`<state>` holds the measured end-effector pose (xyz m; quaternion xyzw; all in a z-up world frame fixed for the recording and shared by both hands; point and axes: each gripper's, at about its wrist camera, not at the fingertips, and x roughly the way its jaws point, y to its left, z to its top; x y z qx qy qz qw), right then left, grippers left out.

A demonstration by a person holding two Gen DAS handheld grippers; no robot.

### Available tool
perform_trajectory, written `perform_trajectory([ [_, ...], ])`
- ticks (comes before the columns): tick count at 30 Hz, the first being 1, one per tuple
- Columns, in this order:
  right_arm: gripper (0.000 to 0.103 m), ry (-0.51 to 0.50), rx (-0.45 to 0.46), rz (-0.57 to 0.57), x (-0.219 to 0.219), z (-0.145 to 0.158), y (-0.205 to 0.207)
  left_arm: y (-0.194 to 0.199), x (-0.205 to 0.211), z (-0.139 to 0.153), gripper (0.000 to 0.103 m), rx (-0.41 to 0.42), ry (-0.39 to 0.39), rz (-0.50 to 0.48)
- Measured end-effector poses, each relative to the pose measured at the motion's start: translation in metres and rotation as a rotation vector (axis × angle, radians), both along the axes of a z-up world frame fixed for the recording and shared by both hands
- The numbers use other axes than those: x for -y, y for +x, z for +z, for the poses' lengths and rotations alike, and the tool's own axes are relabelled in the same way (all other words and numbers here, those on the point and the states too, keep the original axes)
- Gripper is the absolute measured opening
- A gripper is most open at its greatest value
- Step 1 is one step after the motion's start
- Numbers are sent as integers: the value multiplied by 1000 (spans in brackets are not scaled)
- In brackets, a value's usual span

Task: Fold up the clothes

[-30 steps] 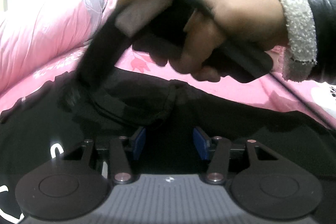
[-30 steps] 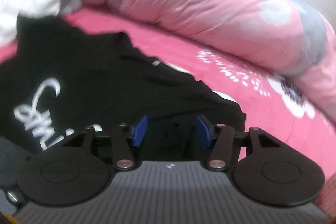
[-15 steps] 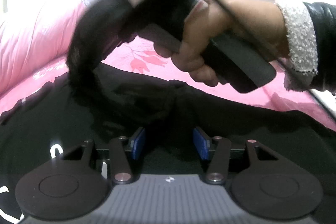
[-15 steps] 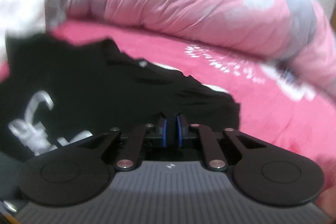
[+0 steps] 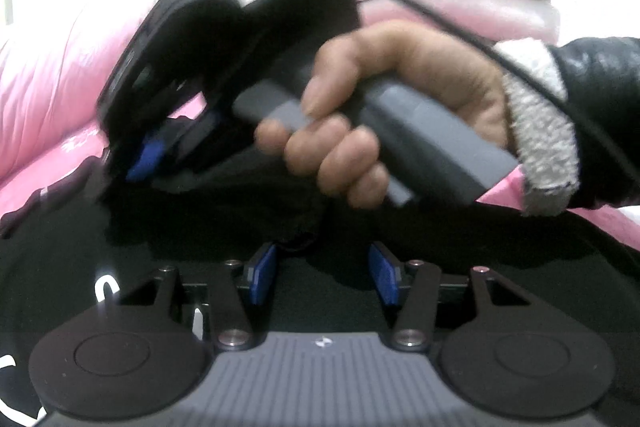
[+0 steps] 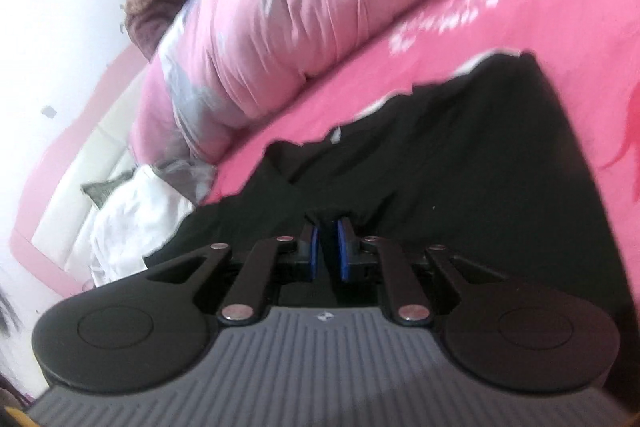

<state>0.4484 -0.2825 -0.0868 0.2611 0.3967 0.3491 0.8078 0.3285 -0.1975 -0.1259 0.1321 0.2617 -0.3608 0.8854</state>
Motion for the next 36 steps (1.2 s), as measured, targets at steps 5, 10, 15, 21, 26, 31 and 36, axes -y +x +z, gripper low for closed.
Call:
perform_trajectory([
  [5,41,47,-24,15,-8,-4,9,1,3,-1,53,0,-3,-1],
  [10,49,84,69,-41,11,20,-3,2,4,0,56,-4,-18,-13],
  [15,48,-103,187,-149,46,52,-49,0,-17,6,57,-40,-124,-102],
  [21,40,-447,282,-189,73,57,-125,-14,-75,35,58,-66,-338,-165],
  [26,40,-604,289,-44,54,34,-167,27,-124,39,59,-190,-463,125],
  [31,40,-444,171,-92,53,15,-149,75,-141,34,55,-258,-456,326],
  [36,27,-425,238,-143,43,15,-135,92,-117,27,55,-147,-286,347],
])
